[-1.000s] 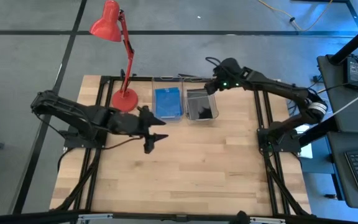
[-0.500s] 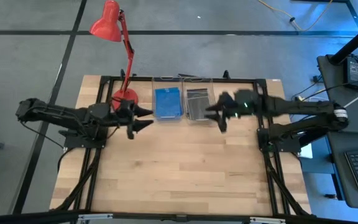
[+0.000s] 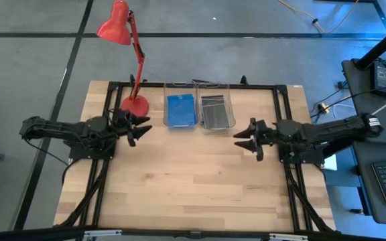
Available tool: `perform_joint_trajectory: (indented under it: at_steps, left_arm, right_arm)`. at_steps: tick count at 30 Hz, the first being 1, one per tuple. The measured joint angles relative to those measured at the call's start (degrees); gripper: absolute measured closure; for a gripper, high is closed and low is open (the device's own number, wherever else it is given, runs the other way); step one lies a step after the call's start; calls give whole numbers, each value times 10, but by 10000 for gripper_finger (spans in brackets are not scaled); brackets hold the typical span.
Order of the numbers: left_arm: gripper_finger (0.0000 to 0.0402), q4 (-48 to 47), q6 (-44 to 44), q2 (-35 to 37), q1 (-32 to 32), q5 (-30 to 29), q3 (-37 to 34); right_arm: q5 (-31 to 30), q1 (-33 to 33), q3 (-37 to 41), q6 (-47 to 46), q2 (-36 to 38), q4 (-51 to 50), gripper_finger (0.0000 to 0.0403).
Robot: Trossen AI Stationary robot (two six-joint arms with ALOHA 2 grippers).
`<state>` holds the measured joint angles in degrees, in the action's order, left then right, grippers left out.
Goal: Pick & place jewel cases by type
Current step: Return to Home Position
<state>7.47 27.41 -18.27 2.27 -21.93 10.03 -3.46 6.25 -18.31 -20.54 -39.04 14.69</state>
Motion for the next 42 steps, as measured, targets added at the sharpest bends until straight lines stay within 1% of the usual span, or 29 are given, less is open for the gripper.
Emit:
perform_joint_trajectory:
  at_steps: [3,6,10,12,15,20,24,27,31,35,38,42]
  left_arm:
    - [146,-2,13,23,-7,3,-25]
    - [146,0,14,41,-18,4,-37]
    - [146,-8,19,73,-43,-21,-56]
    - [146,-29,33,89,-58,-17,-63]
    - [146,-72,36,110,-79,16,-63]
    - [146,-128,36,150,-117,21,-63]
    - [146,-149,32,179,-147,40,-62]
    - [146,-152,-6,182,-161,56,-61]
    - [146,-153,-54,179,-164,50,-61]
    - [146,-153,-87,177,-164,48,-61]
    - [146,-153,-115,177,-164,51,-61]
    - [146,-153,-118,176,-164,50,-61]
  right_arm:
    - [-1,0,44,14,35,54,231]
    - [-1,0,74,13,68,60,231]
    - [-6,-1,110,13,120,60,231]
    - [-15,-1,121,15,148,66,231]
    - [-22,-1,136,15,189,63,231]
    - [-40,-1,174,16,253,72,231]
    - [-41,-1,179,26,302,44,231]
    - [-41,-1,179,66,330,33,231]
    - [-50,-1,179,104,357,-1,231]
    - [-78,-1,179,97,374,-62,231]
    - [-99,-1,179,92,380,-85,231]
    - [-110,-1,179,108,389,-107,231]
